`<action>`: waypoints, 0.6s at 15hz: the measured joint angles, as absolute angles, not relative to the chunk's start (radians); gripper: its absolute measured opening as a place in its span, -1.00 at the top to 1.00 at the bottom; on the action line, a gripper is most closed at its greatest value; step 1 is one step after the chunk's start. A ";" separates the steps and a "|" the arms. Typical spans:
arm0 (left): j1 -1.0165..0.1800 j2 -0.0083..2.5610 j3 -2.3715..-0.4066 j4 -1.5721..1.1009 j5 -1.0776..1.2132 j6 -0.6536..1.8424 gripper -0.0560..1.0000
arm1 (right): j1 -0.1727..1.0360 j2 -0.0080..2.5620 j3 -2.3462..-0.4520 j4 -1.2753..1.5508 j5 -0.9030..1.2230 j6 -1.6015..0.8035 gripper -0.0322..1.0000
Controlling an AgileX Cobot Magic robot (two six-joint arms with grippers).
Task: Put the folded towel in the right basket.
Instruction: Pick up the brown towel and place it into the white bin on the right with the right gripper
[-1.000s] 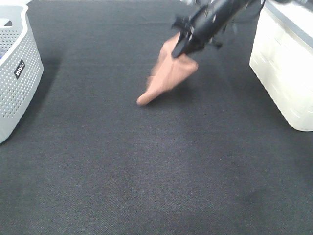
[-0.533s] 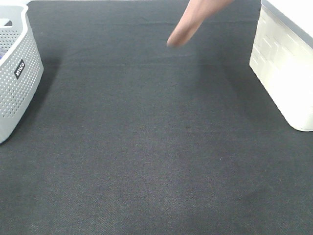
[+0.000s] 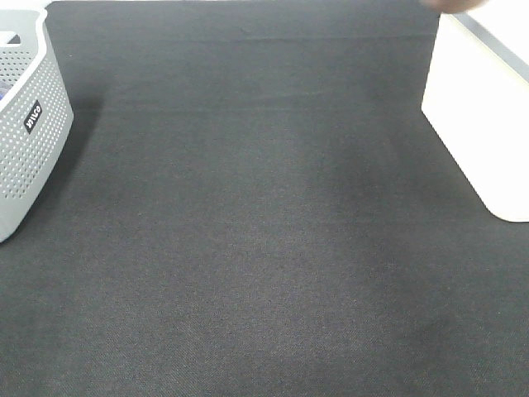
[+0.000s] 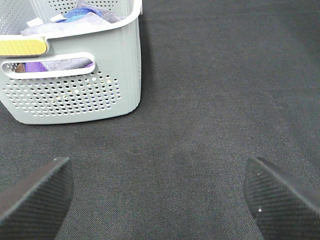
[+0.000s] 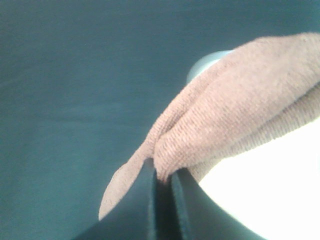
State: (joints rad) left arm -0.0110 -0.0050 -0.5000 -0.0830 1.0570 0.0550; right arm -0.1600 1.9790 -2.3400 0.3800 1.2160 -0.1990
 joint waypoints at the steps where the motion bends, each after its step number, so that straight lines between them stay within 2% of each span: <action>1: -0.011 -0.005 -0.500 -0.083 1.057 0.055 -0.76 | -0.204 1.979 -2.339 0.379 1.217 -0.199 0.90; 4: -0.011 -0.005 -0.500 -0.083 1.057 0.055 -0.76 | -0.290 2.010 -2.336 0.376 1.216 -0.199 0.90; 9: -0.011 -0.005 -0.500 -0.083 1.057 0.055 -0.76 | -0.307 2.105 -2.286 0.357 1.220 -0.161 0.89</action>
State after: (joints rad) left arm -0.0110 -0.0050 -0.5000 -0.0830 1.0570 0.0550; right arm -0.3070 2.1050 -2.2860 0.3570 1.2200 -0.1610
